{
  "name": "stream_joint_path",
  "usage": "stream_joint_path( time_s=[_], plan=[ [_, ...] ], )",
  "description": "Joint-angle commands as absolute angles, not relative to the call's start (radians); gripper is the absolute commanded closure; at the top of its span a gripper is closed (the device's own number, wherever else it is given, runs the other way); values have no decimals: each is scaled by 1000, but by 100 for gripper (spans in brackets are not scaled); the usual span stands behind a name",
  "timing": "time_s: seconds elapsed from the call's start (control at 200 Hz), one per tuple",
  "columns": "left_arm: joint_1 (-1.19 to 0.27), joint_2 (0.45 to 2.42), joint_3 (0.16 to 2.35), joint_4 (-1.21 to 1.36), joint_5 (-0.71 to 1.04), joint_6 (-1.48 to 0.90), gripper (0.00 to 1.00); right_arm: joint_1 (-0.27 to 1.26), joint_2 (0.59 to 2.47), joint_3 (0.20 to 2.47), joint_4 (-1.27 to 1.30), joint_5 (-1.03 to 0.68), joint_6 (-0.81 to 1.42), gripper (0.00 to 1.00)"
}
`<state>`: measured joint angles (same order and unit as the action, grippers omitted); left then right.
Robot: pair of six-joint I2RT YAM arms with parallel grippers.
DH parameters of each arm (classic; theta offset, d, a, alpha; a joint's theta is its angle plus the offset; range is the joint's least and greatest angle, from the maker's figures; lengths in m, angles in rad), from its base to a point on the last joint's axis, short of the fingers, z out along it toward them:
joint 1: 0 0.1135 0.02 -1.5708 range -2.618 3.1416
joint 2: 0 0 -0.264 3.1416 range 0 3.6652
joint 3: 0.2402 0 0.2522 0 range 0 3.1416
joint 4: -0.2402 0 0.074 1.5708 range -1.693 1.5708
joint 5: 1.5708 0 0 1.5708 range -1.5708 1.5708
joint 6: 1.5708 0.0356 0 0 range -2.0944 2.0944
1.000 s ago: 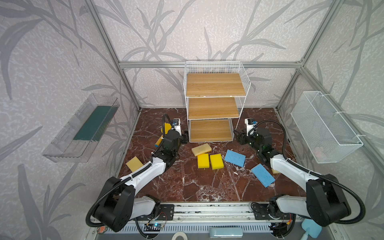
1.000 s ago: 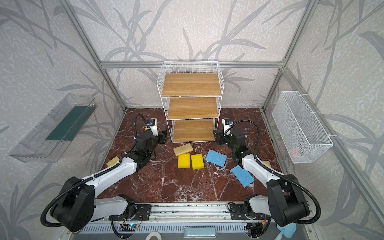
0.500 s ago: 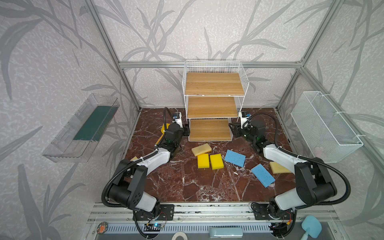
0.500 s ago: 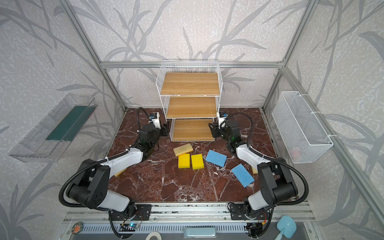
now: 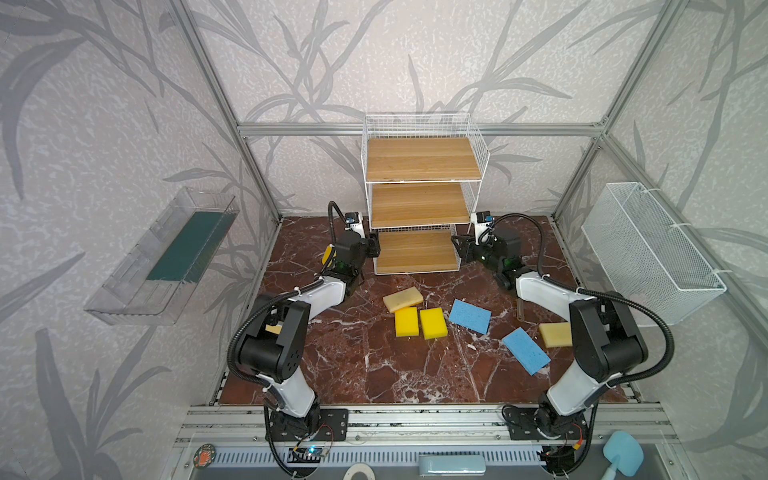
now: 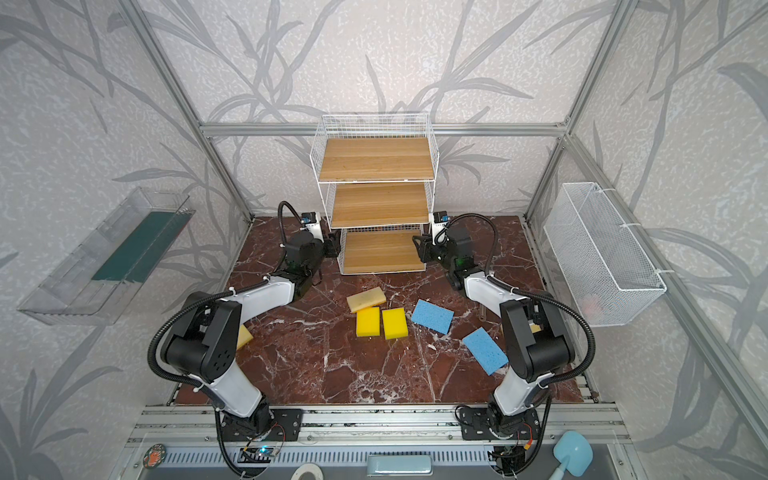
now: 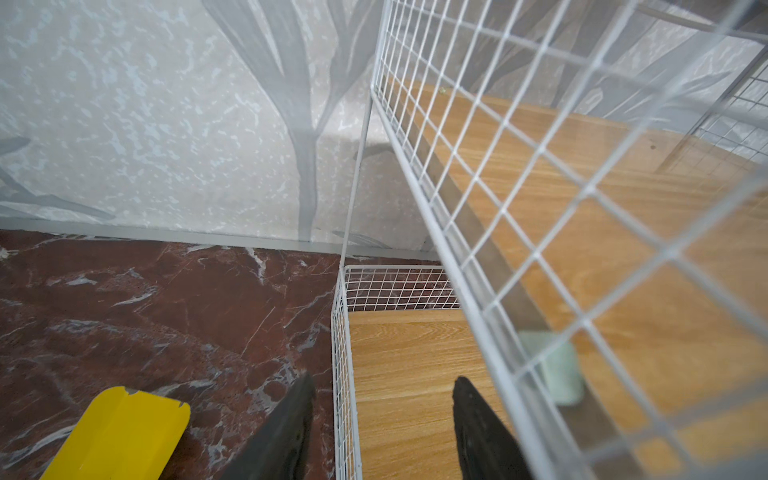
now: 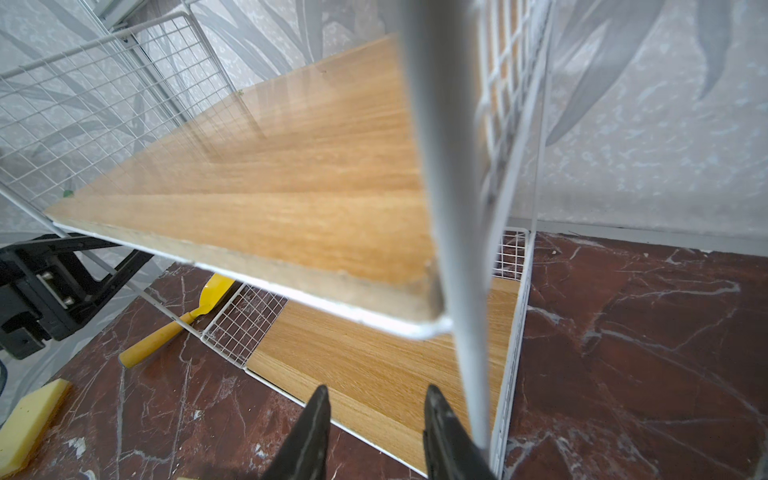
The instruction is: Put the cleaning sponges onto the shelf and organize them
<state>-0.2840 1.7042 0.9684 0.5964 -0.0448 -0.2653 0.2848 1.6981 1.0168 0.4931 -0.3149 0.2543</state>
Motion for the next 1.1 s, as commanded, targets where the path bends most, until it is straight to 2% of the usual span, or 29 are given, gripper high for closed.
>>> stream_joint_path(
  time_s=[0.0,0.12,0.225,0.27,0.315,0.37,0.425,0.505,0.8,0.93,1.095],
  plan=[
    [-265,1704,1010,602,-49,-269,44,276,1701,1068,482,-318,253,57],
    [-262,1688,995,602,-48,-273,40,276,1701,1060,476,-320,249,44],
    [-261,1656,960,600,-38,-286,26,276,1678,1024,481,-322,246,29],
    [-261,1636,940,595,-28,-296,19,276,1659,999,485,-321,242,18],
    [-262,1613,919,590,-26,-308,16,276,1638,976,486,-317,236,10],
    [-262,1581,888,588,-30,-324,14,276,1608,944,488,-310,229,6],
    [-264,1544,858,580,-38,-334,11,276,1578,911,486,-308,224,4],
    [-264,1492,827,545,-48,-349,1,276,1531,867,486,-306,221,2],
    [-314,1290,716,352,-122,-381,4,276,1322,719,410,-280,240,1],
    [-393,1220,666,289,-184,-399,8,276,1225,652,325,-253,289,2],
    [-474,1194,591,270,-163,-472,6,278,1138,546,299,-301,372,3]
  ],
)
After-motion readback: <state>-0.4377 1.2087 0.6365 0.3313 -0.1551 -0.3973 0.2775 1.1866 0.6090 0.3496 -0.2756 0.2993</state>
